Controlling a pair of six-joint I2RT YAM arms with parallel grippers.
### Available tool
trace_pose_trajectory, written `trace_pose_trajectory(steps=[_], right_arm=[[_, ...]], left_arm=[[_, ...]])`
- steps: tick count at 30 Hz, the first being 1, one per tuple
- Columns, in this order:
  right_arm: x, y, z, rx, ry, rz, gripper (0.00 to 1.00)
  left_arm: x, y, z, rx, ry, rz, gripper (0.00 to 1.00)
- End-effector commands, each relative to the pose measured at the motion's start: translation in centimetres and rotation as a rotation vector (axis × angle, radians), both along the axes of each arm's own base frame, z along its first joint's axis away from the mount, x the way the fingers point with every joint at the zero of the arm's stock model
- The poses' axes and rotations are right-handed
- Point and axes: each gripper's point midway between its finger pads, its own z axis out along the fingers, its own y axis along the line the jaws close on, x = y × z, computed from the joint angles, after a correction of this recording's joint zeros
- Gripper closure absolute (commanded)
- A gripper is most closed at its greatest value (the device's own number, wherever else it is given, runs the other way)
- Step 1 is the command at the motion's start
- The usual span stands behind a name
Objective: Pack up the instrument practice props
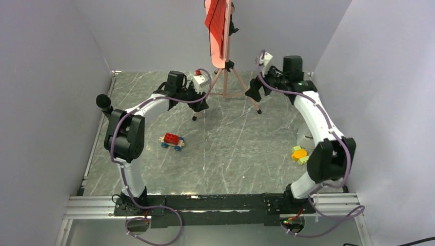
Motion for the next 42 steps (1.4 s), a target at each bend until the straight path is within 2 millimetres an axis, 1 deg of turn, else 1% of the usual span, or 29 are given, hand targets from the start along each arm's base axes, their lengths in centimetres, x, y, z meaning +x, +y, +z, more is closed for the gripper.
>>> trace_pose_trajectory(steps=[1,2,5,7,9,12,16,18,20,21,22,25,27,29,31,32,34,36,38,39,40,42], right_arm=[[4.4,2.0,-0.7,-0.001,-0.059,-0.052,0.02],[5.3,2.6,-1.7,-0.017,-0.052,-0.046,0.03],[7.5,4.0,-2.5,-0.040,-0.074,-0.035,0.03],[8.5,4.4,-2.8,-0.037,-0.074,-0.048,0.03],[9.0,4.4,-3.1,-0.040,-0.073,-0.056,0.03],[9.1,4.1,-4.0,-0.056,-0.062,-0.074,0.03],[8.8,3.4,-5.7,-0.089,-0.037,-0.098,0.03],[8.5,3.0,-6.3,-0.103,-0.028,-0.108,0.04],[8.2,2.7,-6.4,-0.111,-0.023,-0.122,0.03],[8.0,2.4,-6.5,-0.117,-0.022,-0.128,0.04],[7.7,2.3,-6.4,-0.120,-0.023,-0.133,0.03],[6.6,1.7,-6.5,-0.132,-0.015,-0.143,0.03],[5.8,1.4,-6.7,-0.136,-0.009,-0.143,0.03],[5.0,0.9,-7.0,-0.143,0.004,-0.147,0.02],[4.3,0.4,-6.9,-0.145,0.019,-0.157,0.02],[3.9,0.2,-6.9,-0.146,0.026,-0.160,0.02],[3.2,-0.1,-6.9,-0.142,0.044,-0.165,0.02],[2.3,-0.5,-7.2,-0.141,0.066,-0.173,0.02],[1.5,-0.8,-7.4,-0.142,0.088,-0.180,0.02],[1.0,-1.0,-7.6,-0.145,0.100,-0.183,0.02],[0.5,-1.1,-7.6,-0.145,0.113,-0.184,0.02],[-0.8,-1.3,-7.8,-0.146,0.155,-0.179,0.02]], left_arm=[[0.0,-0.6,-1.6,0.009,0.002,-0.047,0.39],[-0.1,-0.7,-1.8,0.010,0.006,-0.051,0.44],[-1.0,-1.3,-1.9,0.013,0.013,-0.077,0.58],[-2.5,-2.0,-1.9,0.006,0.032,-0.109,0.64],[-4.4,-2.7,-1.8,0.001,0.051,-0.146,0.66],[-7.9,-3.9,-2.2,0.008,0.075,-0.206,0.67],[-13.7,-6.0,-3.1,0.045,0.083,-0.325,0.66],[-17.0,-6.9,-4.2,0.078,0.091,-0.399,0.66],[-19.7,-7.6,-4.5,0.096,0.097,-0.457,0.63],[-20.4,-7.6,-4.4,0.094,0.109,-0.457,0.61],[-20.5,-7.4,-4.1,0.093,0.119,-0.434,0.57],[-19.9,-5.3,-3.4,0.133,0.084,-0.390,0.44],[-19.3,-3.4,-2.3,0.141,0.054,-0.363,0.38],[-18.0,-1.7,-0.4,0.121,0.011,-0.306,0.33],[-15.9,0.0,1.8,0.084,-0.043,-0.219,0.28],[-14.5,0.8,3.0,0.066,-0.084,-0.168,0.26],[-11.9,1.7,5.0,0.048,-0.175,-0.085,0.21],[-9.6,1.7,6.3,0.046,-0.272,-0.055,0.17],[-7.4,1.0,6.8,0.053,-0.341,-0.060,0.16],[-5.6,0.5,7.7,0.048,-0.381,-0.047,0.17],[-3.9,0.0,7.3,0.047,-0.383,-0.040,0.17],[-0.8,-0.9,7.5,0.026,-0.378,-0.038,0.21]])
